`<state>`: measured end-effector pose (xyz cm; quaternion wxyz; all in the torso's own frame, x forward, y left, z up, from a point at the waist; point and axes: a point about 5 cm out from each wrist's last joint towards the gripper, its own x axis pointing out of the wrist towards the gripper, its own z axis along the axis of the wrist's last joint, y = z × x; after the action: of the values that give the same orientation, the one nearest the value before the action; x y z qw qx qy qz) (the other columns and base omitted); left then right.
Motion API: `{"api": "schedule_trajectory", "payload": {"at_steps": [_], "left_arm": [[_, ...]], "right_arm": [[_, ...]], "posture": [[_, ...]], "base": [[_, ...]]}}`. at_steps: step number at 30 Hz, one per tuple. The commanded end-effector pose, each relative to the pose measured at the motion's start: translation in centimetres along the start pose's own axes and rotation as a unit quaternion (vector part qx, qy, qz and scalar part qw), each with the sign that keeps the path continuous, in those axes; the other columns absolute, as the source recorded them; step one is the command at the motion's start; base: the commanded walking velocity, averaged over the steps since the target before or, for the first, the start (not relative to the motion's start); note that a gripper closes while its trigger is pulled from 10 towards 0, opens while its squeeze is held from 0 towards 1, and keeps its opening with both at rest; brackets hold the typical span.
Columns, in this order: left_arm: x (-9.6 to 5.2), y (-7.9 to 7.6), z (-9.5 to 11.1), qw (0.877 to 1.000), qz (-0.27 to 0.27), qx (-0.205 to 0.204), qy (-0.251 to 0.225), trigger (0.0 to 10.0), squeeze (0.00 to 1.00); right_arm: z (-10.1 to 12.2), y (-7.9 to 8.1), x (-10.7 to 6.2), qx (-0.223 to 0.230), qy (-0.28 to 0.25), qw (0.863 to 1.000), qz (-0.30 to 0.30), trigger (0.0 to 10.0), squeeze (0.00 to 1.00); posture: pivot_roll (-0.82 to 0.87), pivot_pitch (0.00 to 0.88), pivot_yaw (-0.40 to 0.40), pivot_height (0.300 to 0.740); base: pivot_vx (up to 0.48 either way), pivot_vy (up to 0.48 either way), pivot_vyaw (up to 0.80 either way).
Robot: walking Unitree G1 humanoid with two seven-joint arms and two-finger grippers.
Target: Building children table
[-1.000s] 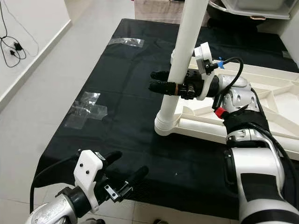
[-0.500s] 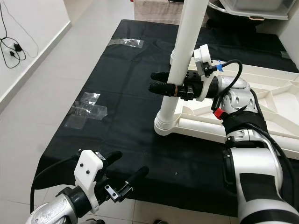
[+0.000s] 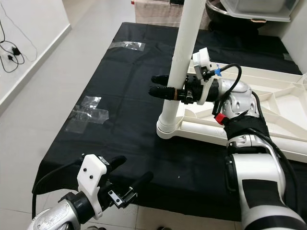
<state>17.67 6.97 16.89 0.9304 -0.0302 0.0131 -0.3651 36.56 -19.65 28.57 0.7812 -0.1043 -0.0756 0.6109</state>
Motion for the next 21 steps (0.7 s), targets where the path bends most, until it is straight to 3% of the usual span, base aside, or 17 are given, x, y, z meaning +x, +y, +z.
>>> {"api": "schedule_trajectory", "payload": {"at_steps": [1, 8, 9, 13, 21], "left_arm": [[-0.1, 0.0, -0.5, 1.000, -0.001, -0.002, 0.012, 10.0, 0.00], [0.0, 0.1, -0.5, 1.000, 0.002, -0.002, 0.008, 10.0, 0.00], [0.1, 0.1, -0.4, 1.000, 0.002, -0.002, 0.007, 10.0, 0.00], [0.1, 0.1, -0.4, 1.000, 0.003, -0.002, 0.006, 10.0, 0.00], [0.2, 0.1, -0.4, 1.000, 0.003, -0.001, 0.005, 10.0, 0.00]], "right_arm": [[-2.5, 0.6, 0.0, 0.037, 0.030, 0.999, -0.005, 10.0, 0.00], [-3.8, 0.4, 0.8, 0.068, 0.015, 0.994, -0.083, 10.0, 0.00], [-4.3, 0.2, 1.1, 0.070, 0.016, 0.990, -0.123, 10.0, 0.00], [-4.8, -0.1, 1.7, 0.073, 0.019, 0.981, -0.178, 10.0, 0.00], [-5.0, -0.1, 2.2, 0.074, 0.012, 0.976, -0.203, 10.0, 0.00]], "posture": [[0.15, 0.220, -0.019, 0.740], [0.14, 0.224, -0.022, 0.740], [0.14, 0.223, -0.023, 0.740], [0.14, 0.223, -0.023, 0.740], [0.14, 0.226, -0.025, 0.740]], "base": [[0.000, 0.000, 0.00], [0.000, 0.000, 0.00], [0.000, 0.000, 0.00], [0.000, 0.000, 0.00], [0.000, 0.000, 0.00]]}}
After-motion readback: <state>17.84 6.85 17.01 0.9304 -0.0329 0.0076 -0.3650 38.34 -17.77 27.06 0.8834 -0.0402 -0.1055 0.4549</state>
